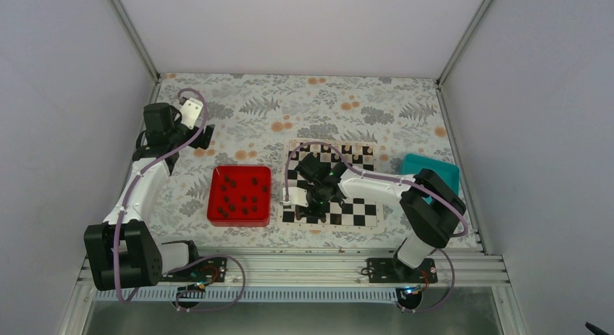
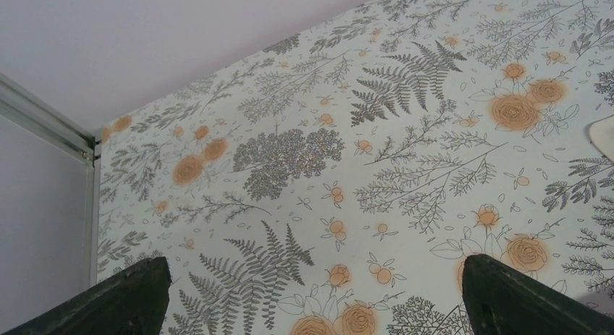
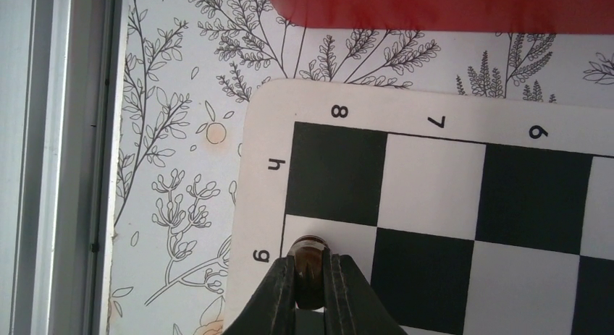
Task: Set up the chess pieces on the board
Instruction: Place the chess piece on the chessboard.
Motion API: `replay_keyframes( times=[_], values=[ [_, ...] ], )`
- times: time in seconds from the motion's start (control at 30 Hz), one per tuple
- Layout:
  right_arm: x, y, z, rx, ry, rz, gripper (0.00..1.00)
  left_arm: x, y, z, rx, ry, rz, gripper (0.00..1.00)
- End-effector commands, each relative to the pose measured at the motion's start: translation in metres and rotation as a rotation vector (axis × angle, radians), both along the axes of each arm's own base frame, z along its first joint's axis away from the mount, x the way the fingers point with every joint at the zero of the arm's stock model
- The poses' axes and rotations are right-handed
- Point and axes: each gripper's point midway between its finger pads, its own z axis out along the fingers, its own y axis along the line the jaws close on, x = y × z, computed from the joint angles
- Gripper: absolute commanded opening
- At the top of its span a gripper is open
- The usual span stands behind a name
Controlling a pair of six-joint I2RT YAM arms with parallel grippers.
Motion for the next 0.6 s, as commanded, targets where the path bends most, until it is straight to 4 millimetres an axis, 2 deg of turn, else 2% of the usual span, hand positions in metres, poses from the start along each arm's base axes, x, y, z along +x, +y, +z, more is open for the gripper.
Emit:
replay_keyframes(
  times=[0.0,0.3,0.37,0.57],
  values=[
    [0.001,0.01,0.007,0.031,-0.015,0.032,0.08,-0.002,0.002,0.001,0.001,-0.009,0.01,1.0],
    [0.003,0.005,0.003,0.007,-0.031,0.033,0.07,-0.001,0.002,0.0,0.001,-0.006,0.008,1.0],
    [0.001,0.003,-0.008,-0.018,-0.014,0.035,0.08,-0.001,0.002,0.0,0.001,-0.006,0.01,1.0],
    [0.0,0.002,-0.014,-0.033,-0.003,0.039,0.08,-0.001,0.002,-0.001,0.001,-0.005,0.007,1.0]
  ],
)
